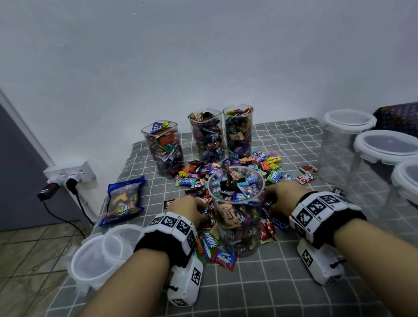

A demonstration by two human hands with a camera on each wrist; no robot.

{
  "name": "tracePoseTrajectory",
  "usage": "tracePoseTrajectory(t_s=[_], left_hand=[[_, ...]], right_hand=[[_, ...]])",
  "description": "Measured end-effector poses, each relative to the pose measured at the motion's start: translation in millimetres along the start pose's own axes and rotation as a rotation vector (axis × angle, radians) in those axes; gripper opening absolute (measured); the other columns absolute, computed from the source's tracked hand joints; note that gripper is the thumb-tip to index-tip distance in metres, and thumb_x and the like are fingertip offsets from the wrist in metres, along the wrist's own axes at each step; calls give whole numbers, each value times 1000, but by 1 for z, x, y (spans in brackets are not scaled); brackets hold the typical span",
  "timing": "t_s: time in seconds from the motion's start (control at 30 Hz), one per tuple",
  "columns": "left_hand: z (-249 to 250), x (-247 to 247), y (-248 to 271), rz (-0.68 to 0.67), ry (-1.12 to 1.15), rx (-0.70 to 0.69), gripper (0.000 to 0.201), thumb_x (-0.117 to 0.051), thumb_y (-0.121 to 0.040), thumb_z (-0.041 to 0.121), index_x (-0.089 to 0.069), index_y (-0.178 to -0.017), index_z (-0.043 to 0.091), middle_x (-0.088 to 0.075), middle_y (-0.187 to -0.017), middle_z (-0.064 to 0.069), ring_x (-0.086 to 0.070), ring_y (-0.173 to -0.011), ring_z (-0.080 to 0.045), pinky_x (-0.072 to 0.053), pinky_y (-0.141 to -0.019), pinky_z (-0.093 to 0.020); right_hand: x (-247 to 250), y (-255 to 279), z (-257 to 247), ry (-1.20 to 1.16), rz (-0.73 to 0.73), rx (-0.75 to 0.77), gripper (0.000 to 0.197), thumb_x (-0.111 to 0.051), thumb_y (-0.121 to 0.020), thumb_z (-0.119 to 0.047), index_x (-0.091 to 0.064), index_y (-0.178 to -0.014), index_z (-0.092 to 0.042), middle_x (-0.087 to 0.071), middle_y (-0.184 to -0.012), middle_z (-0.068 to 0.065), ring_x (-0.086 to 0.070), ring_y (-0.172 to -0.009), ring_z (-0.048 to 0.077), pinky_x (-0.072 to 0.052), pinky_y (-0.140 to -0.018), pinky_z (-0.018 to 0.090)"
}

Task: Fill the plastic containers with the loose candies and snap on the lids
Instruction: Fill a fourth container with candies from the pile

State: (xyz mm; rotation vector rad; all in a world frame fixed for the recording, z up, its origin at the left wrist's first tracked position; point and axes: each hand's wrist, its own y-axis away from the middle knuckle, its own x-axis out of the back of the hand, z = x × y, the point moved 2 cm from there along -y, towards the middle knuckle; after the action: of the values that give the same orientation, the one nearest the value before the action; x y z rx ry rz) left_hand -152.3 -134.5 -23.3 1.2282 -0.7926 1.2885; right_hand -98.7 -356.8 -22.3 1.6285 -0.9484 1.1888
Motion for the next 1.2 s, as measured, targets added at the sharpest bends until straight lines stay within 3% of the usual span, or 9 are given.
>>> tracePoseTrajectory(t_s=[0.13, 0.23, 0.37, 0.5, 0.53, 0.67, 0.93, 1.07, 1.2], left_hand=[[4, 2, 1, 55, -34, 25, 20, -57, -90, 19, -70, -104, 25, -67, -111, -3, -61, -102, -22, -49, -81, -30], [5, 2, 1, 80, -35, 43, 20, -55, -89, 15, -72, -99, 22, -68, -107, -5, -62, -99, -24, -50, -79, -31], [3, 2, 2, 110, -34, 56, 19, -54, -89, 16, -71, -97, 16, -68, -104, -9, -62, -97, -26, -50, -79, -33], [3, 4, 2, 178, 29, 61, 18, -53, -90, 18, -70, -97, 16, -68, -103, -8, -61, -98, -26, -52, -81, -35], [3, 4, 3, 197, 49, 62, 18, -54, -90, 17, -70, -96, 17, -68, -102, -8, -61, -98, -25, -52, -82, -35], [0, 4, 6, 274, 96, 67, 16, -55, -89, 17, -69, -97, 18, -68, -102, -9, -61, -98, -27, -49, -78, -34], [-3, 5, 10, 346, 112, 43, 19, -54, -91, 19, -70, -101, 20, -69, -103, -8, -61, -98, -27, -48, -77, -33], [-3, 6, 11, 363, 105, 30, 20, -53, -92, 21, -70, -103, 19, -68, -104, -8, -60, -100, -26, -46, -76, -33], [-2, 7, 13, 374, 115, 19, 20, -53, -91, 20, -71, -101, 19, -69, -102, -7, -61, -98, -26, -46, -76, -33]], right_hand=[[5, 4, -3, 6, 31, -10, 19, -57, -89, -19, -63, -107, -16, -63, -113, 5, -57, -107, 23, -45, -83, 27], [8, 7, -3, 4, 85, -20, 6, -53, -90, -18, -57, -92, -21, -65, -109, 6, -58, -105, 25, -44, -80, 27], [10, 10, -2, -26, 102, -33, 8, -51, -89, -12, -53, -89, -19, -63, -110, 9, -57, -106, 26, -41, -78, 25], [12, 10, 2, -173, 152, -46, 11, -57, -89, -11, -64, -97, -11, -64, -104, 10, -57, -101, 25, -44, -81, 28], [13, 11, 4, -245, 168, -43, 4, -59, -88, -11, -63, -90, -12, -63, -98, 9, -57, -95, 24, -43, -78, 28], [16, 17, 8, -549, 242, -21, 30, -66, -83, -7, -49, -63, -20, -55, -74, 5, -52, -72, 20, -39, -59, 23], [65, 34, -6, -925, 386, 153, 23, -62, -86, -2, -55, -69, -15, -58, -68, 5, -56, -59, 16, -50, -63, 32], [99, 44, -28, -1052, 520, 288, 23, -64, -85, 0, -57, -70, -17, -60, -68, 3, -56, -47, 0, -51, -56, 23], [99, 54, -59, -1020, 447, 412, 24, -64, -85, 0, -57, -70, -17, -58, -64, 3, -56, -53, 12, -51, -60, 32]])
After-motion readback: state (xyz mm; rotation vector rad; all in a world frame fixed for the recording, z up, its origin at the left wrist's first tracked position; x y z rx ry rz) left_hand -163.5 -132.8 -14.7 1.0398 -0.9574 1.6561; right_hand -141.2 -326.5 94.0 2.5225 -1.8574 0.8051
